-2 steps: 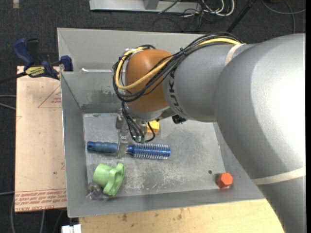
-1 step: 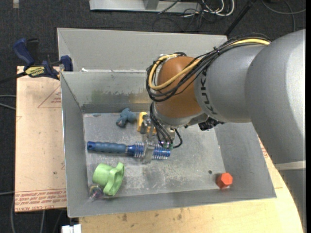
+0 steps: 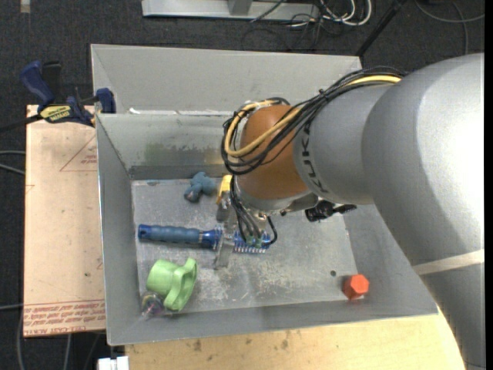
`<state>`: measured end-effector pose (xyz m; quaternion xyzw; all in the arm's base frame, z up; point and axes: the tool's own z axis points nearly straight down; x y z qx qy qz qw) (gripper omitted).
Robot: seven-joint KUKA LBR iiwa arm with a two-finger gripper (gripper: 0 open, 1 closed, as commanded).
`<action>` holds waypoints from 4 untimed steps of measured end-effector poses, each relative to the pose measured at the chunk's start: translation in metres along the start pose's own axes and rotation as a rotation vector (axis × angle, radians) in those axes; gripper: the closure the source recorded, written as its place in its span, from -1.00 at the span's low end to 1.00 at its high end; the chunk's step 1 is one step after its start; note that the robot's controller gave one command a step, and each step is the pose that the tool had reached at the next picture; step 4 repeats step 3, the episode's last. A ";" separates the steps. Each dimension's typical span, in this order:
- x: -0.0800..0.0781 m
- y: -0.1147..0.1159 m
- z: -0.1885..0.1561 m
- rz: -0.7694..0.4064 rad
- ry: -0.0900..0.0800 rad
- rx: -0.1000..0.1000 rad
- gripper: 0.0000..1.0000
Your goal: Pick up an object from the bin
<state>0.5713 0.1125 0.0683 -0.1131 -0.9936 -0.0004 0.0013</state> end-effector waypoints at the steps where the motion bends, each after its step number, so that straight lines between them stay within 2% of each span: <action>1: 0.000 0.001 0.000 0.001 -0.001 -0.002 -1.00; 2: 0.000 0.001 0.000 0.000 -0.001 -0.002 1.00; 3: -0.002 0.002 -0.112 -0.001 -0.010 -0.004 1.00; 4: -0.002 0.002 -0.112 -0.001 -0.010 -0.004 1.00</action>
Offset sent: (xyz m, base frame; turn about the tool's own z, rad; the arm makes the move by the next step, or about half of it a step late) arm 0.0000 0.0000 0.0000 0.0000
